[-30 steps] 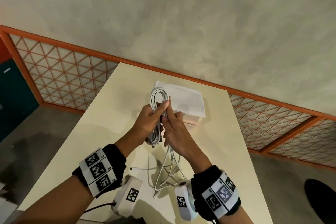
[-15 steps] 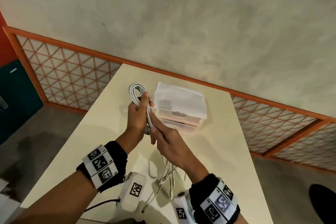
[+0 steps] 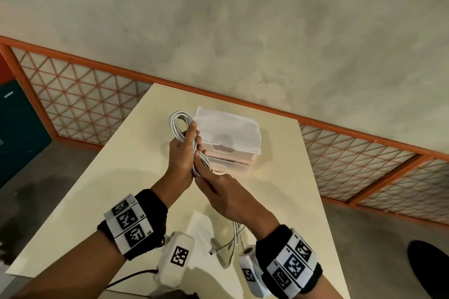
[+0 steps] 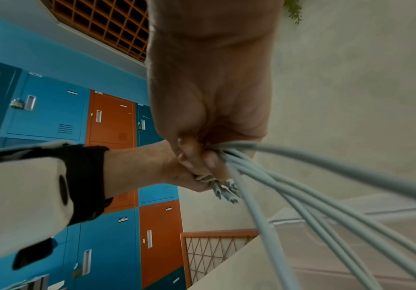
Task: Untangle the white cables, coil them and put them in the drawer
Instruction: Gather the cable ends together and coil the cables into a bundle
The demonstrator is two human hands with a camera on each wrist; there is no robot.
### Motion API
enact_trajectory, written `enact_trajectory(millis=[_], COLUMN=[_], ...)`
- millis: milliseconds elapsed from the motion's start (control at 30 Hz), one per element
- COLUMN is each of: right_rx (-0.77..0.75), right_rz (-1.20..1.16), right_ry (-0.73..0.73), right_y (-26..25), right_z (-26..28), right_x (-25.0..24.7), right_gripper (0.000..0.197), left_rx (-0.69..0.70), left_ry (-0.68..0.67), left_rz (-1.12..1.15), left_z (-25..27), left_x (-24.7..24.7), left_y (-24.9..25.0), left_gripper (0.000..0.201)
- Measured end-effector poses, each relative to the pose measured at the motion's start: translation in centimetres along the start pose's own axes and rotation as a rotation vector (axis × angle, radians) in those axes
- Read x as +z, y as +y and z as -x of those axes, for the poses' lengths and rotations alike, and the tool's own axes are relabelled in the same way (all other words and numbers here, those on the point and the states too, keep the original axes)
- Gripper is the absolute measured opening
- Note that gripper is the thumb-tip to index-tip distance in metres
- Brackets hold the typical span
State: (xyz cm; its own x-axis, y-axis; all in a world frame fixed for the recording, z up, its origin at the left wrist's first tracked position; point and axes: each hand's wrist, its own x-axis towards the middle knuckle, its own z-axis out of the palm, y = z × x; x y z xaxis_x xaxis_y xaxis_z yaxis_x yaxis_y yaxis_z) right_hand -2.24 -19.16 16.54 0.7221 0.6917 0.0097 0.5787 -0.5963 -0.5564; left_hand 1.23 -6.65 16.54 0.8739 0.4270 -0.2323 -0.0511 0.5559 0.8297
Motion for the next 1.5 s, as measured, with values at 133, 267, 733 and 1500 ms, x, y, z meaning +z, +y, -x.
enact_trajectory(millis=[133,267,733,1500], right_rx=[0.011,0.002,-0.051,-0.091], right_rz=[0.033,-0.034,-0.41,-0.218], right_ry=[-0.017,-0.089,0.153,0.022], right_y=[-0.1,-0.3,0.7,2.2], right_z=[1.4,2.2,3.4,3.5], right_x=[-0.9,-1.1,-1.0,-9.1], right_gripper=[0.05,0.061,0.02,0.012], left_rx=[0.033,0.015,0.003,0.193], left_ry=[-0.011,0.067,0.2,-0.228], left_rz=[0.018,0.121,0.454,-0.302], left_z=[1.4,1.6,1.2,3.9], left_x=[1.2,2.1,1.9,2.3], left_y=[-0.4,-0.3,1.5,2.0], left_gripper=[0.035,0.037,0.037,0.035])
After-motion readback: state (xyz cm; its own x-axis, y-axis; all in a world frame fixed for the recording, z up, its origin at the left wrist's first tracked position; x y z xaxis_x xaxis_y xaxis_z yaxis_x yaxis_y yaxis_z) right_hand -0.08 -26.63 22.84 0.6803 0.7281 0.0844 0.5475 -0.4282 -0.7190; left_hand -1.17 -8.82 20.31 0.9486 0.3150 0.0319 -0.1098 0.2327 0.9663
